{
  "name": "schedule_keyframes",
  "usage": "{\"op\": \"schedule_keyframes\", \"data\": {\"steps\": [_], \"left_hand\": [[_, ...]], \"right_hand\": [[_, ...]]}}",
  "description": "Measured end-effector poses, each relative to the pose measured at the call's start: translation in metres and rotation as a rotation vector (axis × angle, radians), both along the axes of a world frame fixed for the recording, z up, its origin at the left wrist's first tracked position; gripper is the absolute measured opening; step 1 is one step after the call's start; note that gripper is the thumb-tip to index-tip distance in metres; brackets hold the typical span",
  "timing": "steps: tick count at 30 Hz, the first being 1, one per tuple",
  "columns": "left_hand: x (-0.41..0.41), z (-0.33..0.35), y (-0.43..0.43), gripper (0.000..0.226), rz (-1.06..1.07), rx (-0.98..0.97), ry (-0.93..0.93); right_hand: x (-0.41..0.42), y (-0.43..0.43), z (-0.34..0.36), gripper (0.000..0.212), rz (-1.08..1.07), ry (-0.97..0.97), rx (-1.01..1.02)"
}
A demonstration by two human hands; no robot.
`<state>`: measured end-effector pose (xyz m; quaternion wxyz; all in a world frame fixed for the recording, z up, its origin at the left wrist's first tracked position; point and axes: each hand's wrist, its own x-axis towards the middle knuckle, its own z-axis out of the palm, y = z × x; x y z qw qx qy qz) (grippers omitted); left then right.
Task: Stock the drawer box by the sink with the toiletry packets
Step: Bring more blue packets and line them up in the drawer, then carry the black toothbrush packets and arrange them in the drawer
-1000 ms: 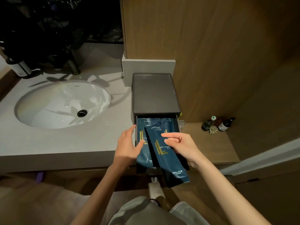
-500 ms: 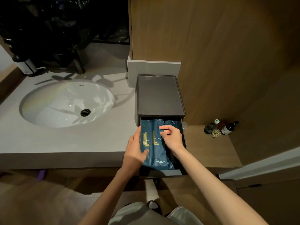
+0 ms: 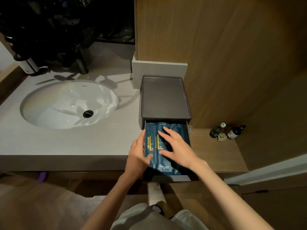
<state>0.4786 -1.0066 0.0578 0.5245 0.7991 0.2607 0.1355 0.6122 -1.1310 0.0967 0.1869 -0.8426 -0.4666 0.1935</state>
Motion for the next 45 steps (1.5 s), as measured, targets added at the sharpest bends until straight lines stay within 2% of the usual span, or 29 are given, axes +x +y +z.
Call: {"op": "schedule_keyframes", "data": {"steps": [2, 4, 8, 14, 18, 22, 26, 29, 32, 35, 40, 45], "left_hand": [[0.000, 0.000, -0.001, 0.090, 0.003, 0.003, 0.003], [0.000, 0.000, -0.001, 0.091, 0.010, 0.011, 0.014], [0.000, -0.001, 0.000, 0.090, 0.024, 0.006, 0.034], [-0.002, 0.007, -0.001, 0.077, 0.069, -0.026, 0.082], [-0.006, 0.017, -0.002, 0.063, 0.089, -0.064, 0.103], [-0.016, 0.027, -0.006, 0.046, 0.146, -0.159, 0.101], [-0.036, 0.038, -0.014, 0.028, 0.271, -0.207, 0.066], [-0.065, 0.047, -0.019, 0.026, 0.345, -0.243, -0.008], [-0.107, 0.050, -0.025, 0.025, 0.430, -0.264, -0.045], [-0.151, 0.048, -0.029, 0.028, 0.538, -0.324, -0.059], [-0.225, 0.032, -0.025, 0.026, 0.707, -0.436, -0.044], [-0.307, 0.015, 0.008, 0.026, 0.798, -0.458, 0.005]], "right_hand": [[0.001, -0.006, -0.001, 0.092, 0.107, 0.012, -0.158], [0.002, -0.009, -0.003, 0.100, 0.127, 0.048, -0.246], [0.004, -0.007, -0.006, 0.104, 0.136, 0.052, -0.266], [0.006, -0.004, -0.005, 0.106, 0.150, 0.065, -0.270], [0.009, -0.007, 0.003, 0.090, 0.118, 0.083, -0.245], [0.007, -0.013, 0.022, 0.065, 0.092, 0.073, -0.037], [-0.011, -0.018, 0.046, 0.047, -0.036, 0.362, 0.264], [-0.031, -0.016, 0.049, 0.041, -0.074, 0.541, 0.358], [-0.059, -0.007, 0.045, 0.041, -0.034, 0.716, 0.337], [-0.091, 0.008, 0.039, 0.040, 0.043, 0.796, 0.301], [-0.150, 0.041, 0.023, 0.037, 0.144, 0.783, 0.190], [-0.217, 0.083, 0.007, 0.035, 0.194, 0.762, 0.097]]}}
